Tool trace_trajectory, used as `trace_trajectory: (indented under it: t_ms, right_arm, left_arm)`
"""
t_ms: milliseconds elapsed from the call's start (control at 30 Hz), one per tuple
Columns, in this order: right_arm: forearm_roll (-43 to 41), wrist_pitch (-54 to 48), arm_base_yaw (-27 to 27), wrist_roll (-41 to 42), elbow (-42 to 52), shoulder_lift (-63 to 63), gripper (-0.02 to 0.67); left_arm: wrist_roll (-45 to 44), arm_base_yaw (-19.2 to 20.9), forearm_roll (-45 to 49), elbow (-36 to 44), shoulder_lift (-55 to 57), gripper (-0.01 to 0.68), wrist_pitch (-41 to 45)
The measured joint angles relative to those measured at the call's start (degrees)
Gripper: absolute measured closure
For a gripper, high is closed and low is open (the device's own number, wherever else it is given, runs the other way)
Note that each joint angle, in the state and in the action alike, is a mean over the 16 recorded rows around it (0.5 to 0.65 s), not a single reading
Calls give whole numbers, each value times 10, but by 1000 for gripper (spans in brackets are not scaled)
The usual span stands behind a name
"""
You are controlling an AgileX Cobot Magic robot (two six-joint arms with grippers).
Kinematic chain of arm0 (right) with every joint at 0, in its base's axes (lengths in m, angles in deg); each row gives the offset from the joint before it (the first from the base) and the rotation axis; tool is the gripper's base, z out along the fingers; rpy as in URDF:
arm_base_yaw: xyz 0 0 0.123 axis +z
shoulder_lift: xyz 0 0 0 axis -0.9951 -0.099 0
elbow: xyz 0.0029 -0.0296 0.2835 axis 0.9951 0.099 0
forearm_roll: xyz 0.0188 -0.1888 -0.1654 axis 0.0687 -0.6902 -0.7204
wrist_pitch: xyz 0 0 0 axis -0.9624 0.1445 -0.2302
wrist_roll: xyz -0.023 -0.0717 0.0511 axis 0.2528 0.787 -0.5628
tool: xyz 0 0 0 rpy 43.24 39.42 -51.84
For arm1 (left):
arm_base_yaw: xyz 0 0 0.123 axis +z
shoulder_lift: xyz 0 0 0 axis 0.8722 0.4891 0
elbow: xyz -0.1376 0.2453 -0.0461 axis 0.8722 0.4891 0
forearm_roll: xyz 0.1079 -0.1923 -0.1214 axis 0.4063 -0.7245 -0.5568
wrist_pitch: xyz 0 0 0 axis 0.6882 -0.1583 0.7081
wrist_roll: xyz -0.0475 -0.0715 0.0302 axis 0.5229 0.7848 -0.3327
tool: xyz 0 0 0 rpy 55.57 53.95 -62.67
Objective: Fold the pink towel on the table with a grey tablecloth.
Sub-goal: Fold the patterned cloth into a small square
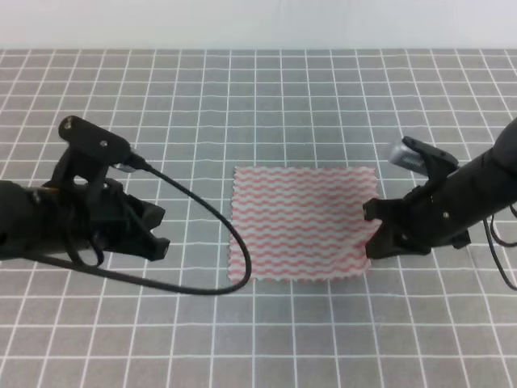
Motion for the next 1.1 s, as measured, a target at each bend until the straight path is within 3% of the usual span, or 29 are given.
trace_trajectory:
  t_ms: [233,500,800,1100]
  right_arm:
    - [-11,-27,0,3,-38,-1,664]
    - [-23,-45,0,7,-70,0,664]
    - [-24,-47,0,14,-82,2,664]
    - [-22,-42,0,19,-94,1,665]
  left_arm:
    - [-100,-24,1,0,4,503,6]
    - [-196,-80,2,0,25,352,-10]
    - [-238,-138,8,0,65,316,-49]
    - [-244,-161,43,0,87,313,-84]
